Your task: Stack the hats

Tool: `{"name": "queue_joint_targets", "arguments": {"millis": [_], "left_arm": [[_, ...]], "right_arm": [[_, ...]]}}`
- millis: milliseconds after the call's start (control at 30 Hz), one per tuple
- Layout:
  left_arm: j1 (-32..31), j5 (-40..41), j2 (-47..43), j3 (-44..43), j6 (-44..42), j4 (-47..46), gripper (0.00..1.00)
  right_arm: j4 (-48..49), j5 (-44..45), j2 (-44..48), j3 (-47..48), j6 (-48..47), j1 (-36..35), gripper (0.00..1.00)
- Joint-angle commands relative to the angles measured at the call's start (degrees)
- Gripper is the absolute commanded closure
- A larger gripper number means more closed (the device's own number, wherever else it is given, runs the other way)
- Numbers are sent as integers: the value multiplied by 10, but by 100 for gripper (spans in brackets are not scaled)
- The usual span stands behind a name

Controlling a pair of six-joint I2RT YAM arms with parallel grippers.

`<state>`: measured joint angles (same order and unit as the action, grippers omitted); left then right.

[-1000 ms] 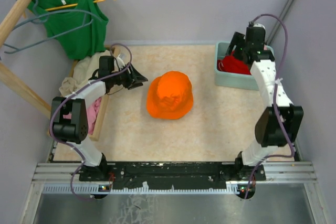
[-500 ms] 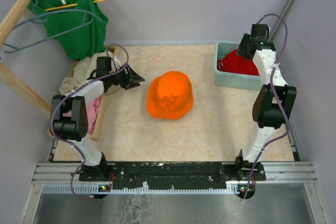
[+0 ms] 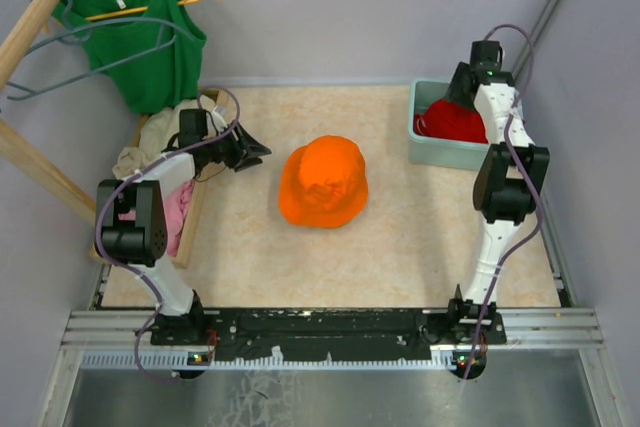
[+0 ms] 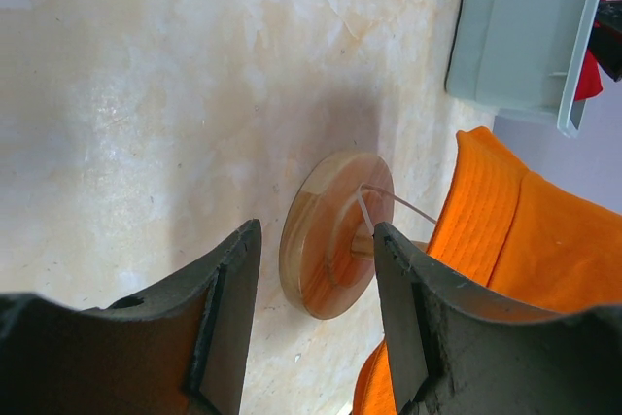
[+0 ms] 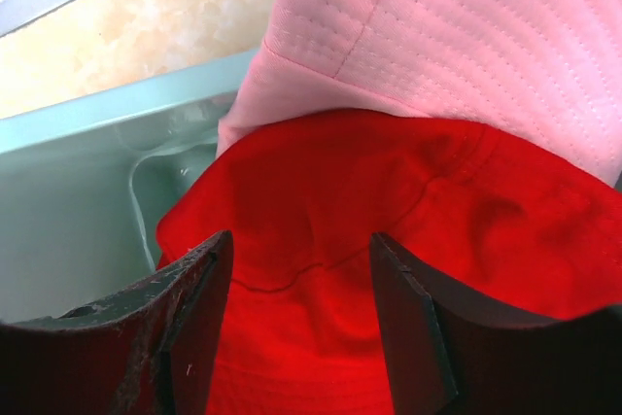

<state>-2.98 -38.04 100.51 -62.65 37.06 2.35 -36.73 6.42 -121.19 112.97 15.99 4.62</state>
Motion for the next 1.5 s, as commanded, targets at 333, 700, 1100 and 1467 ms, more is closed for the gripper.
{"name": "queue_joint_targets", "arguments": {"millis": [333,700,1100,1467], "left_arm": [[7,-6,3,3,-6,-14,44],[12,-7,4,-5,-6,-14,44],[13,-17,6,-23,0,-18,44],[13,-29,-26,7,13,-29,44]], "right_arm": [[20,7,-33,26,-15,-17,61],[5,7,-20,41,-29,-17,100],[-14,-70,170,63,19,-42,100],[-7,-289,123,214,183,-124,100]]}}
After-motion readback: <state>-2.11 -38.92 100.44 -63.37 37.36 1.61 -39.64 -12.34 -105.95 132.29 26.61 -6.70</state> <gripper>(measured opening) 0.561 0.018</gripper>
